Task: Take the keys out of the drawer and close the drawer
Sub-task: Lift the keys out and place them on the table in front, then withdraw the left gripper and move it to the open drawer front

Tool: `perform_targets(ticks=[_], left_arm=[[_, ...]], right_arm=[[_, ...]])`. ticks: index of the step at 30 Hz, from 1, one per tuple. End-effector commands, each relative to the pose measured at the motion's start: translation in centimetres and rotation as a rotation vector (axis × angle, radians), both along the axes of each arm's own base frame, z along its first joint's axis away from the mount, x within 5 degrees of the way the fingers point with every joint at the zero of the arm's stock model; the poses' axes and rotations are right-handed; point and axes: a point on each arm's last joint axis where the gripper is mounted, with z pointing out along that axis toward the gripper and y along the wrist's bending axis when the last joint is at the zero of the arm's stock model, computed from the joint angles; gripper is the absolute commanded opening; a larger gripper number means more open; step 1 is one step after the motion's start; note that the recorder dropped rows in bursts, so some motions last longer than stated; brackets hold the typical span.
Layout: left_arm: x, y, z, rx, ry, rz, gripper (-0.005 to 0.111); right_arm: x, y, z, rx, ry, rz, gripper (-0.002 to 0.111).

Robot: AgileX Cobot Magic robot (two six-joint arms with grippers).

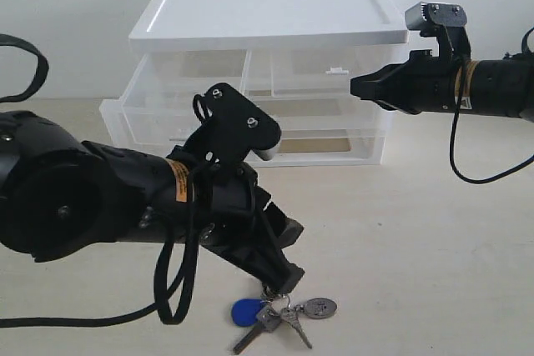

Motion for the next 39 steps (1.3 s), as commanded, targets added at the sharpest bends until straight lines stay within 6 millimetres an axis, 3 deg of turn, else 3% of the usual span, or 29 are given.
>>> perform_targets(ticks=[1,4,11,13,18,21,31,39], left_arm=[[0.2,0.6,1.1,-0.057,0.005,0.053,0.048],[-0.2,2.0,2.1,-0.088,0.015,0.097,0.041],[-2.6,6.5,5.9,-0.32,-0.19,0.156,0.011],[-2.7,8.4,5.7,-0.348,-0.18,0.238,0.004],[-1.1,13.4,3.4,-0.355,-0.228,0.473,0.004],[-0.3,15.4,2.6,-0.373,-0.272,0.583,0.004],[3.8,16.1,-0.9,-0.311,-0.377,0.664,0.004],[6.5,14.5,-2.6,-0.305,-0.396,0.584,0.004]], right_arm=[[0.8,-0.9,0.4,0.023,0.011,-0.104,0.0],[0.8,-0.9,0.4,0.023,0.011,-0.104,0.0],[0.8,-0.9,0.4,0.022,0.01,-0.103,0.0],[0.8,-0.9,0.4,0.022,0.01,-0.103,0.0],[0.8,-0.9,0.3,0.021,0.01,-0.102,0.0],[0.8,-0.9,0.3,0.019,0.012,-0.103,0.0],[0.8,-1.0,0.3,0.013,0.016,-0.11,0.0],[0.8,-1.0,0.3,0.013,0.016,-0.11,0.0]])
